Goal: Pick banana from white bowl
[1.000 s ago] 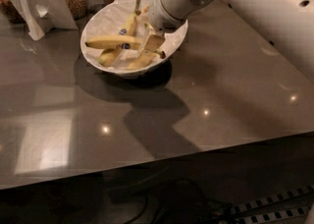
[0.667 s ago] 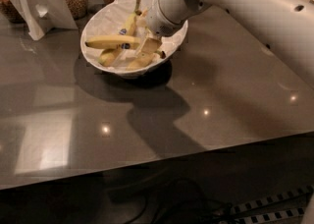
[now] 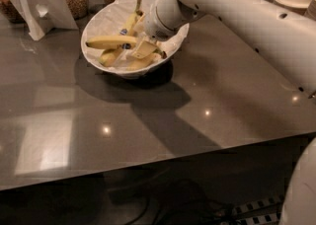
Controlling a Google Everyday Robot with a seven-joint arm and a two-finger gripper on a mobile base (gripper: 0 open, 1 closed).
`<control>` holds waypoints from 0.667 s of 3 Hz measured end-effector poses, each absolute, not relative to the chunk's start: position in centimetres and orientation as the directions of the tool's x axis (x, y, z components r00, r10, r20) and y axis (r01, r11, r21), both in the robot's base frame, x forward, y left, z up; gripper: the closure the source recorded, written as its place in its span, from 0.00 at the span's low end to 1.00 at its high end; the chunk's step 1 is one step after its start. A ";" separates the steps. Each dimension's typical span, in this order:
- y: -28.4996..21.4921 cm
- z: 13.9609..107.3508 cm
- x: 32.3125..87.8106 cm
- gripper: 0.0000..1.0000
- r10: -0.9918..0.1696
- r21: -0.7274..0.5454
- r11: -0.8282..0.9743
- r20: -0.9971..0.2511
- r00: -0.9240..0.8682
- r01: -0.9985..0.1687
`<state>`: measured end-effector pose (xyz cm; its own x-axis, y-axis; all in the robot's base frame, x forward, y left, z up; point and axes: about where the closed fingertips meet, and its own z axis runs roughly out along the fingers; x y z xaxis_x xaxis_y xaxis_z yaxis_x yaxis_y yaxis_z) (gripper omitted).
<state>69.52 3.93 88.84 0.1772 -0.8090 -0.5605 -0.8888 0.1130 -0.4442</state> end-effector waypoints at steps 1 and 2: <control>4.7 88.3 70.2 0.45 -0.805 -0.438 0.109 -0.565 0.179 -0.892; 4.7 88.3 70.2 0.64 -0.805 -0.438 0.109 -0.565 0.179 -0.893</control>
Offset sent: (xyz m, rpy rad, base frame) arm 0.0083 0.0078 -0.0196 0.0010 0.0353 0.0006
